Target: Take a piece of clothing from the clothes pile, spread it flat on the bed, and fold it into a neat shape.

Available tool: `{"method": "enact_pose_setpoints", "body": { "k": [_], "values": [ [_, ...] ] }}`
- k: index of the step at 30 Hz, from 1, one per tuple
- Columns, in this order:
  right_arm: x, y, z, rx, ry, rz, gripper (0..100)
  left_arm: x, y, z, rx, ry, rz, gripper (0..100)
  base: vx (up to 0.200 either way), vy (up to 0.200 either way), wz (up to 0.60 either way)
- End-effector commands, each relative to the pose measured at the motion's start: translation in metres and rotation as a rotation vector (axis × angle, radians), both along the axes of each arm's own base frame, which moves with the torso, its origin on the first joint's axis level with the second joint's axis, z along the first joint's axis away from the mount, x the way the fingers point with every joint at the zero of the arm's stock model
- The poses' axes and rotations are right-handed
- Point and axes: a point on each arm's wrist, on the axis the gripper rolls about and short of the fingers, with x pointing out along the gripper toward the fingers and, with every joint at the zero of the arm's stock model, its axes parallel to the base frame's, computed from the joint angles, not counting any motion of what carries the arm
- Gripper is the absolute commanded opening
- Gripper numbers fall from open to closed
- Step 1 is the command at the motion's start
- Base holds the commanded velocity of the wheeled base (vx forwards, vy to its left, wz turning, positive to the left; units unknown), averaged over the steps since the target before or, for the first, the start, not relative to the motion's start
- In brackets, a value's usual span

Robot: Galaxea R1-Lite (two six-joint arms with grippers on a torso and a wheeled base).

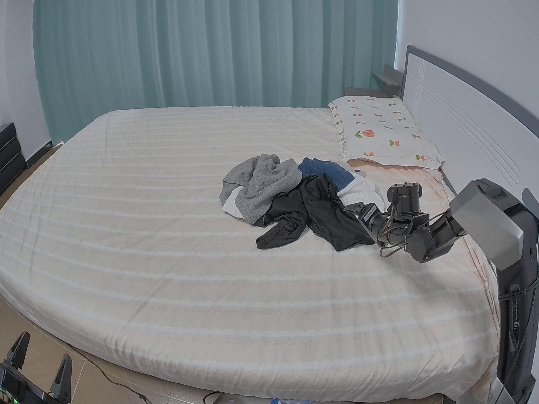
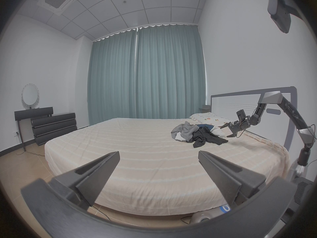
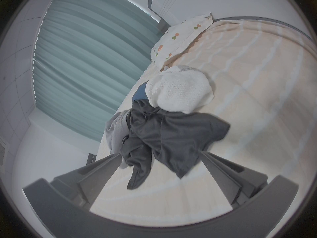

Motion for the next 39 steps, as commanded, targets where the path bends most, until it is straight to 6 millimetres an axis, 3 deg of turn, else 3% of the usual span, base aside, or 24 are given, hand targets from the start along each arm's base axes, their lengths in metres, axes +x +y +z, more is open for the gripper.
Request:
{"method": "enact_pose_setpoints", "body": {
  "k": [1,2,10,28,29,35,39],
  "values": [
    [0.017,0.002,-0.036,-0.031,0.047,-0.036,100,0.000,0.000,-0.004,0.000,-0.003,0.000,100,0.000,0.000,0.00],
    [0.017,0.004,-0.045,-0.055,0.077,-0.037,100,0.000,0.000,-0.004,0.000,-0.003,-0.001,100,0.000,0.000,0.00],
    [0.017,0.005,-0.055,-0.073,0.104,-0.031,100,0.000,0.000,-0.004,0.000,-0.003,-0.001,100,0.000,0.000,0.00],
    [0.045,0.018,-0.067,-0.096,0.070,-0.073,100,0.000,0.000,-0.004,0.000,-0.003,-0.001,100,0.000,0.000,0.00],
    [0.045,0.019,-0.068,-0.098,0.071,-0.071,0,0.000,0.000,-0.004,0.000,-0.003,0.000,100,0.000,0.000,0.00],
    [0.043,0.021,-0.063,-0.093,0.066,-0.066,0,0.000,0.000,-0.004,0.000,-0.003,0.000,100,0.000,0.000,0.00],
    [0.035,0.020,-0.046,-0.068,0.067,-0.074,0,0.000,0.000,-0.004,0.000,-0.003,0.000,100,0.000,0.000,0.00]
  ]
}}
